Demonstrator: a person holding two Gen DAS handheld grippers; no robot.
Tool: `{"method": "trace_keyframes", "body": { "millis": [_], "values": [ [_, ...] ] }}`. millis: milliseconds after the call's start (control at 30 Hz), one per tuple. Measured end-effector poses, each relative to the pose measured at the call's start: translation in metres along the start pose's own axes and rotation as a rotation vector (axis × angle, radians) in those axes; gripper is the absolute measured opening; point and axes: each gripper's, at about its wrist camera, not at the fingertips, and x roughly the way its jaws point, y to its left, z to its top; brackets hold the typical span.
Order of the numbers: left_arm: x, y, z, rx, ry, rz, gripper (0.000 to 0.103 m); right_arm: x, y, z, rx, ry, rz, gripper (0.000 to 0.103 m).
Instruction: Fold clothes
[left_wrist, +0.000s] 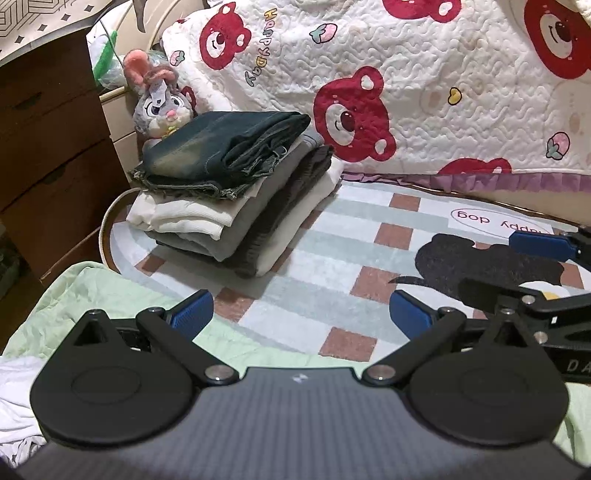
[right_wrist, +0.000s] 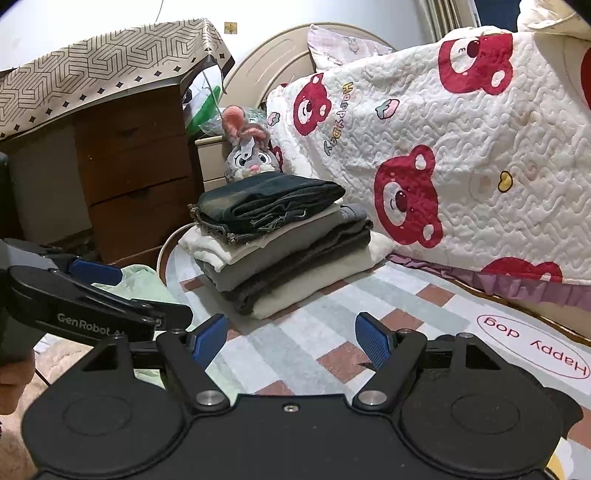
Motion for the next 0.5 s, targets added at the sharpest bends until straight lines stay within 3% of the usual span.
{"method": "trace_keyframes", "body": {
  "millis": [500],
  "values": [
    [0.0091,-0.0022,-0.0015,-0.009,0.065,0.029,0.103,-0.001,-0.0034,-0.0031,0.019,0.015,-0.006,0.081]
  ]
}}
